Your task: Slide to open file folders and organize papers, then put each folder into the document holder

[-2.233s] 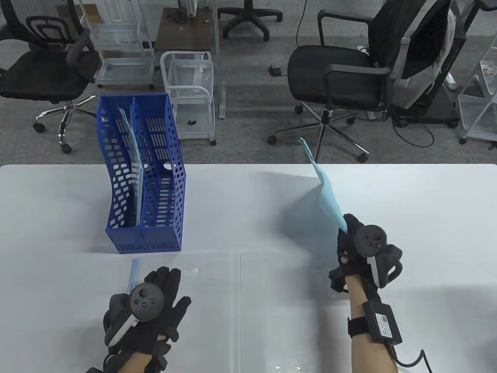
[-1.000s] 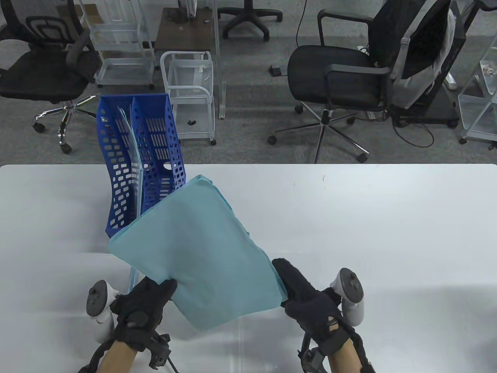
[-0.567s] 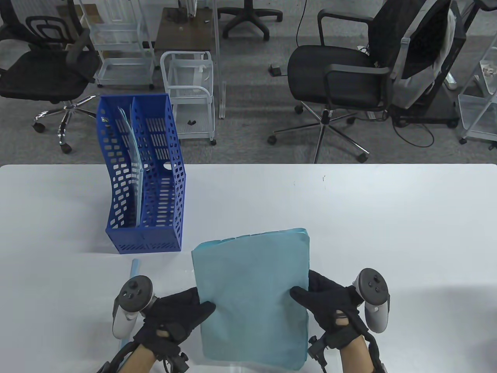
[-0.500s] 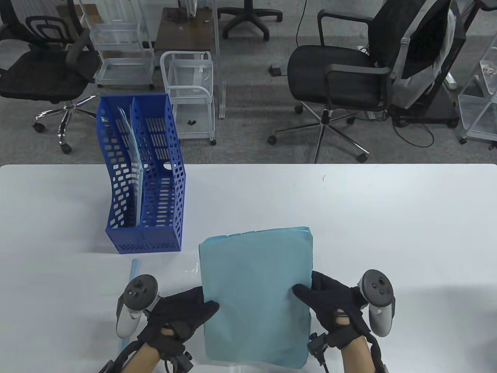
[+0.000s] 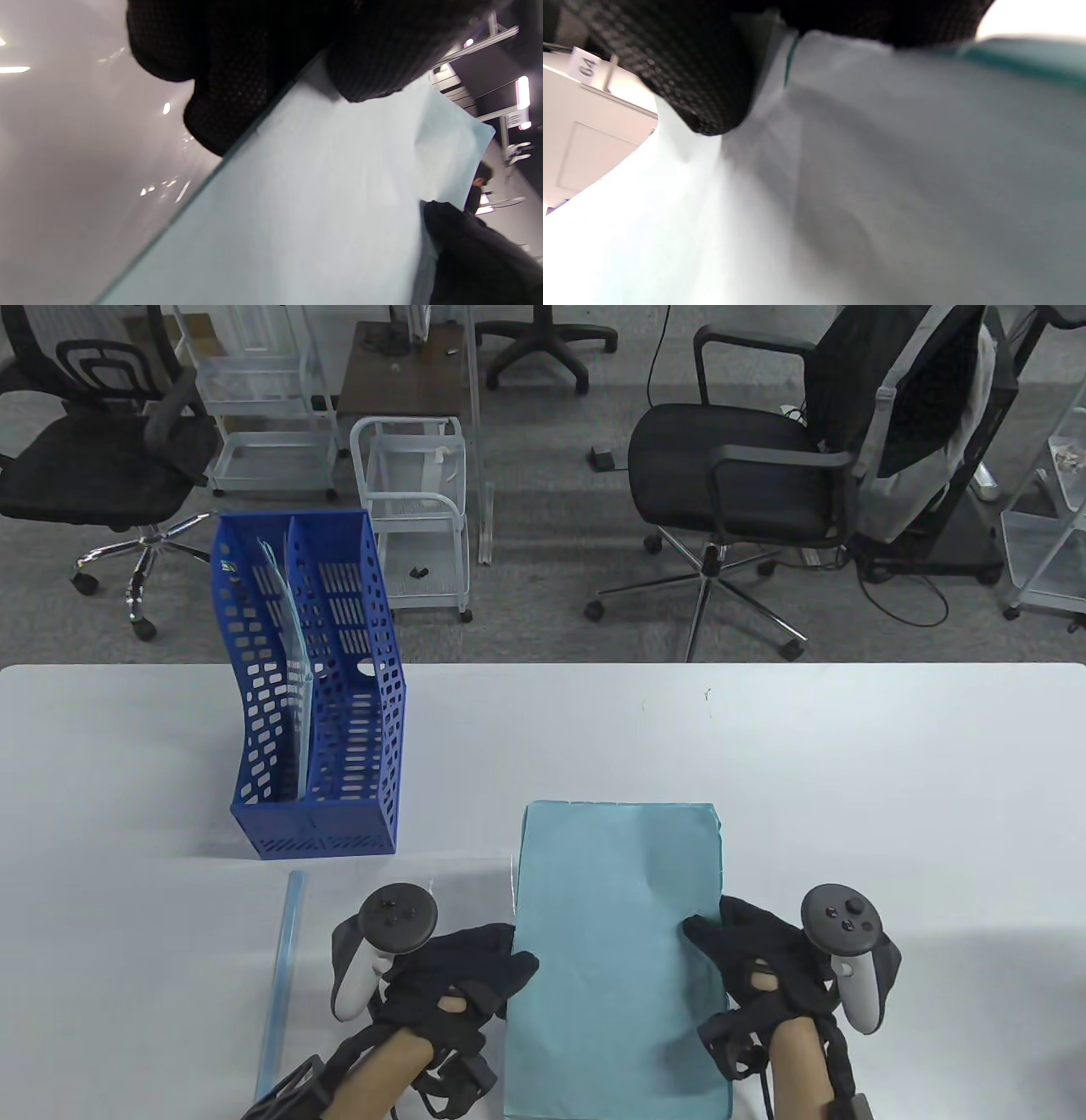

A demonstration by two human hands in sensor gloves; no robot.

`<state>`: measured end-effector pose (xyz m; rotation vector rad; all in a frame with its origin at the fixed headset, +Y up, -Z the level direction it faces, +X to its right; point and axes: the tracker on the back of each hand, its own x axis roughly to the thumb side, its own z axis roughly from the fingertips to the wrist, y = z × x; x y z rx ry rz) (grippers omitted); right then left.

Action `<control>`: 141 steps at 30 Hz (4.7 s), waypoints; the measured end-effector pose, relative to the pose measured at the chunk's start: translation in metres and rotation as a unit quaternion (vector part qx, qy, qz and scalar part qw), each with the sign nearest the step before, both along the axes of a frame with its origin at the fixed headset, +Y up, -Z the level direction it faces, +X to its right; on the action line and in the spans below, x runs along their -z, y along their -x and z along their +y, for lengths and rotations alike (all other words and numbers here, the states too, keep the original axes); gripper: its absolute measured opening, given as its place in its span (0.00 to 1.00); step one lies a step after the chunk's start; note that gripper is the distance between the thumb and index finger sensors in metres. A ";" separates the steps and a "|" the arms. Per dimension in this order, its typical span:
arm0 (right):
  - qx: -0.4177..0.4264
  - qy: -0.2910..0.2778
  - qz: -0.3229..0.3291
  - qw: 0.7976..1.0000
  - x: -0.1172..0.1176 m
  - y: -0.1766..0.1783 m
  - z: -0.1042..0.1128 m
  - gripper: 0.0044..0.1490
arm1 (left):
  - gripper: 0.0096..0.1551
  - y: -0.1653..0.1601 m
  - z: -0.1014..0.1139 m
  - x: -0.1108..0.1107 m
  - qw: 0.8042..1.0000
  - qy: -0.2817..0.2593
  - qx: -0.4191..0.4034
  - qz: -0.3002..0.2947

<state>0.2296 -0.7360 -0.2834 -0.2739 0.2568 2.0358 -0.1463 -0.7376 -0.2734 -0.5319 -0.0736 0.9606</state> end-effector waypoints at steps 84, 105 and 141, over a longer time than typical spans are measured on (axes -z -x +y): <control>-0.493 0.112 0.132 0.852 -0.007 0.088 -0.024 0.57 | 0.56 -0.048 -0.026 -0.004 0.924 -0.041 0.380 -0.012; -0.492 0.112 0.133 0.853 -0.007 0.087 -0.024 0.57 | 0.42 0.000 -0.053 0.002 0.985 0.119 -0.092 0.080; 0.191 -0.276 0.063 0.940 -0.033 0.073 0.034 0.24 | 0.26 0.073 0.010 -0.032 0.925 -0.225 -0.306 -0.022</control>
